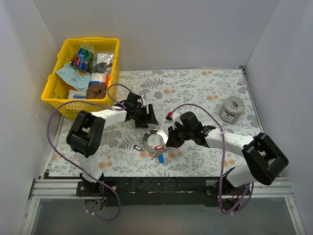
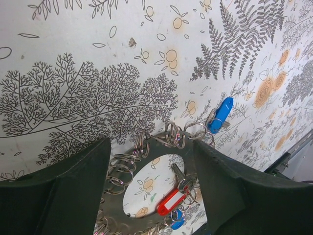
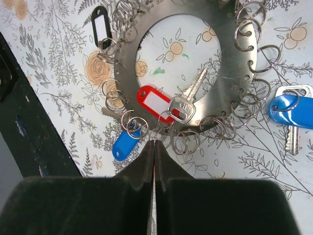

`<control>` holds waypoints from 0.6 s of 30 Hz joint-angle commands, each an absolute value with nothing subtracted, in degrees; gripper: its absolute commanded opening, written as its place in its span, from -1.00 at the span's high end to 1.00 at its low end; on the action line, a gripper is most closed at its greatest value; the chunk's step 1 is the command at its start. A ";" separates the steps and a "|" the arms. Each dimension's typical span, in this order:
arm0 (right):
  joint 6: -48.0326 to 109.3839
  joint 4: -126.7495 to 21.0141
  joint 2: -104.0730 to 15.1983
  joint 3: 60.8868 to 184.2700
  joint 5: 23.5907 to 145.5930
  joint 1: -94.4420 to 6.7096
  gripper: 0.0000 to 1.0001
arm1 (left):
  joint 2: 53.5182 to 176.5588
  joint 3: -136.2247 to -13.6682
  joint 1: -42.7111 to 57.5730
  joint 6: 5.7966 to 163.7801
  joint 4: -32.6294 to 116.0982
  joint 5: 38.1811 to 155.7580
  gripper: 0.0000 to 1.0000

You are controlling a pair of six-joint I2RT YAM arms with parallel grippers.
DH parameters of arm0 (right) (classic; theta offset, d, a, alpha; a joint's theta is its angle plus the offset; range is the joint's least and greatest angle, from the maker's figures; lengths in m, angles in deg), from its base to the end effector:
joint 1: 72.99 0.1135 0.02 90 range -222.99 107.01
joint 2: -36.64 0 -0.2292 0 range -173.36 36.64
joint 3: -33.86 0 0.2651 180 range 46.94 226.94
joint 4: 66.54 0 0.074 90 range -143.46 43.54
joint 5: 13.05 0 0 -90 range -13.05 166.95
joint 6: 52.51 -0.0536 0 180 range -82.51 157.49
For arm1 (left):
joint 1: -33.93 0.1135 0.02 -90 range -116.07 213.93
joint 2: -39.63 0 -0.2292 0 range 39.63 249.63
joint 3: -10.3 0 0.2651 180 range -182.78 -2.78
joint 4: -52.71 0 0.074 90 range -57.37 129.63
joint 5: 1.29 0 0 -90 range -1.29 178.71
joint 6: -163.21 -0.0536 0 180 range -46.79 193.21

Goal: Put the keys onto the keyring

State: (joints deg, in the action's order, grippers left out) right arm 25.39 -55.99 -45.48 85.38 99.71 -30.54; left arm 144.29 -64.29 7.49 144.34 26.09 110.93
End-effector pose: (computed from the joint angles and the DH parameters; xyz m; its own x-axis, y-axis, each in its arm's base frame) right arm 0.2145 0.2243 0.1244 -0.6503 -0.3329 -0.6829 -0.7170 0.5661 0.4068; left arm 0.3270 -0.1853 0.0991 -0.8080 -0.5765 0.1214 -0.5146 0.5903 -0.6219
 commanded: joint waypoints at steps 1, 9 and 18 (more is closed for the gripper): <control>23.70 -58.03 -41.85 84.39 99.10 -30.37 0.97 | 143.70 -65.44 7.04 142.56 23.90 108.14 -0.36; 21.94 -58.82 -39.56 83.07 95.67 -30.28 0.97 | 137.64 -64.05 6.86 141.41 22.14 104.80 -0.37; 20.79 -59.17 -39.91 82.02 94.70 -30.37 0.97 | 134.99 -60.44 6.77 141.41 22.05 103.65 -0.38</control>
State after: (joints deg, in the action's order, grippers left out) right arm 21.72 -56.97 -40.72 82.67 95.12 -30.54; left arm 137.45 -61.76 7.01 142.27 22.81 104.57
